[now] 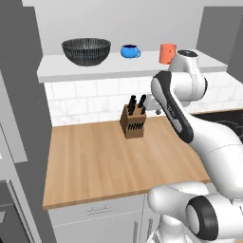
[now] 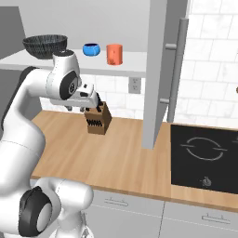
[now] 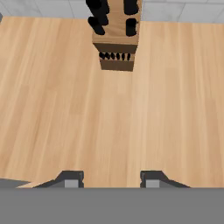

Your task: Gather all objects into one cabinet and sort the glasses and bowls to opposite sides.

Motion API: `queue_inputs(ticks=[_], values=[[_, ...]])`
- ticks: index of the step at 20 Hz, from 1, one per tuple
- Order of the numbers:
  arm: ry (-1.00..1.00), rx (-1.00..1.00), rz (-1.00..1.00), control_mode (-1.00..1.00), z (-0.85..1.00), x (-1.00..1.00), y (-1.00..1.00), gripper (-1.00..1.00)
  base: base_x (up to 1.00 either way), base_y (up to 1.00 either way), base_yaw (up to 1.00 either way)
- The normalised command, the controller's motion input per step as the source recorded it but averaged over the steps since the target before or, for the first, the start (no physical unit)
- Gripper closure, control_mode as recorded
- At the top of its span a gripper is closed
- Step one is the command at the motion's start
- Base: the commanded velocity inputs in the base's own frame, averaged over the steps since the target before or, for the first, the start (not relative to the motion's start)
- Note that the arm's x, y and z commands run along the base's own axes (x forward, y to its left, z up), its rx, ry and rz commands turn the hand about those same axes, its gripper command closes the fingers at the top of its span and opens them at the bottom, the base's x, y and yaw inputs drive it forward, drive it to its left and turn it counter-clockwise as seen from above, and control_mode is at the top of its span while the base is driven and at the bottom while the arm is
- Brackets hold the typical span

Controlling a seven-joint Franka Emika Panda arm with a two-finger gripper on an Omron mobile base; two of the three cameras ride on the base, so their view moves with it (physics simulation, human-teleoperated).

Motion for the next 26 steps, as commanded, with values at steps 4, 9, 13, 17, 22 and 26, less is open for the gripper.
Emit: queue_inputs(ticks=[4,9,13,17,22,26], values=[[0.00,0.00,0.00,-1.00,0.00,0.00,0.00,-1.00,0.00,0.00,0.00],[0.00,0.00,0.00,-1.00,0.00,0.00,0.00,-1.00,0.00,0.00,0.00],[0.00,0.00,0.00,1.00,0.00,0.00,0.00,-1.00,0.00,0.00,0.00],[0.00,0.00,0.00,1.00,0.00,0.00,0.00,-1.00,-0.16,0.00,0.00],[0.00,0.00,0.00,1.00,0.00,0.00,0.00,-1.00,-0.84,-0.13,-0.01],[0.00,0.00,0.00,1.00,0.00,0.00,0.00,-1.00,-1.00,-0.18,-0.04]])
